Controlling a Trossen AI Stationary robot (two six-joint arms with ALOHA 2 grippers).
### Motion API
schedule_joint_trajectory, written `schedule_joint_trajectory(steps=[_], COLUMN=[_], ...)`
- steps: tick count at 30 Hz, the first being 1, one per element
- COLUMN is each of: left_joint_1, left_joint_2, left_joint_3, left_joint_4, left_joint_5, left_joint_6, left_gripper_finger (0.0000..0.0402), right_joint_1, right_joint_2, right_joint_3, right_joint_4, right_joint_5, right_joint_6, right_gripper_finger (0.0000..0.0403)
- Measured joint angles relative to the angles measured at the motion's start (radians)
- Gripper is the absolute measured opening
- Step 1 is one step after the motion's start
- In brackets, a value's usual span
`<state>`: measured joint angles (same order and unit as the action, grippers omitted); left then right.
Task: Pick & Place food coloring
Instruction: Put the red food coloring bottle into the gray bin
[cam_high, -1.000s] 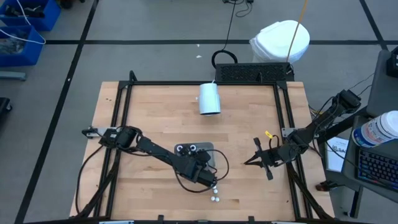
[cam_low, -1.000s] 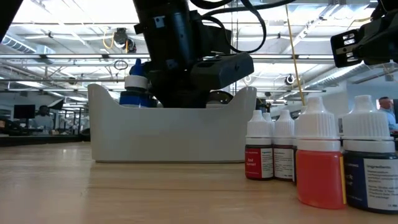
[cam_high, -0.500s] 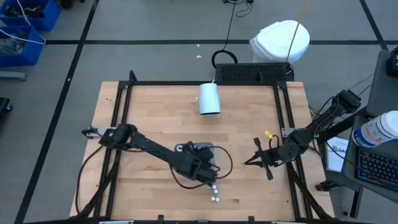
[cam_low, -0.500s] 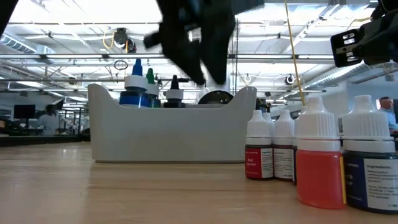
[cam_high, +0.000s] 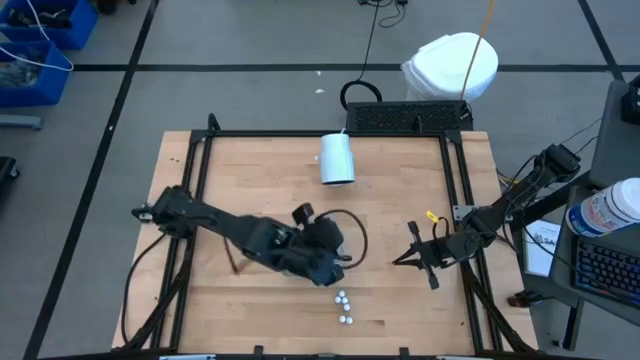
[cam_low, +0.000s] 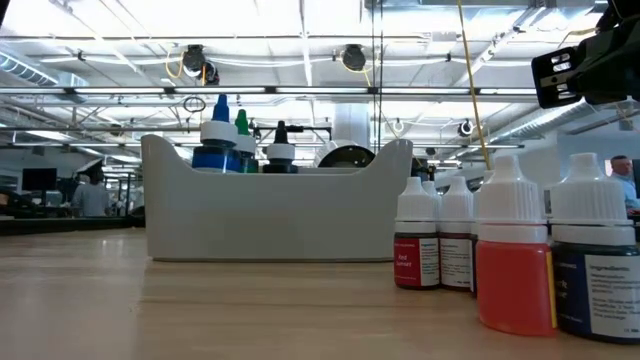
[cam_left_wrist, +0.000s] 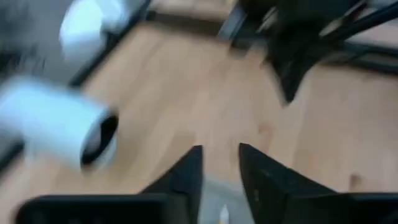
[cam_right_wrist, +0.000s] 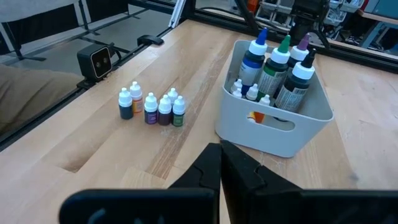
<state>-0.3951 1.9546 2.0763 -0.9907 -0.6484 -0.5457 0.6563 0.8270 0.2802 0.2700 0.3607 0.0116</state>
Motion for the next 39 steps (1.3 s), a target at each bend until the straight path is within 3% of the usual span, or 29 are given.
schedule_joint_trajectory(steps=[6, 11, 14, 22, 26, 29, 33, 36, 39], left_joint_1=[0.018, 0.021, 0.021, -0.043, -0.131, -0.207, -0.285, -0.322, -0.342], left_joint_2=[-0.028, -0.029, -0.029, -0.092, -0.17, -0.265, -0.409, -0.542, -0.694], left_joint_3=[0.148, 0.241, 0.259, 0.257, 0.236, 0.146, -0.085, -0.345, -0.673], left_joint_4=[0.094, 0.123, 0.104, -0.289, -0.329, -0.266, -0.134, 0.045, 0.383], left_joint_5=[0.027, 0.08, 0.083, 0.124, 0.059, -0.008, -0.07, -0.081, -0.034], left_joint_6=[0.45, 0.76, 0.769, 0.506, 0.477, 0.48, 0.495, 0.541, 0.679], left_gripper_finger=[0.0013, 0.002, 0.0033, 0.0006, 0.0004, 0.0004, 0.0003, 0.0002, 0.0003], right_joint_1=[0.0, 0.0, 0.0, 0.0, 0.0, 0.0, 0.0, 0.0, 0.0], right_joint_2=[0.001, 0.008, 0.008, 0.008, 0.008, 0.008, 0.008, 0.008, 0.008], right_joint_3=[0.0, 0.0, 0.0, 0.0, 0.0, 0.0, 0.0, 0.0, 0.0], right_joint_4=[0.002, 0.001, 0.005, 0.018, 0.017, 0.017, 0.017, 0.017, 0.017], right_joint_5=[0.0, 0.001, 0.001, 0.001, 0.001, -0.001, -0.004, -0.002, 0.001], right_joint_6=[0.003, 0.043, 0.059, 0.056, 0.056, 0.057, 0.078, 0.077, 0.074], right_gripper_finger=[0.0, 0.0, 0.0, 0.0, 0.0, 0.0, 0.0, 0.0, 0.0])
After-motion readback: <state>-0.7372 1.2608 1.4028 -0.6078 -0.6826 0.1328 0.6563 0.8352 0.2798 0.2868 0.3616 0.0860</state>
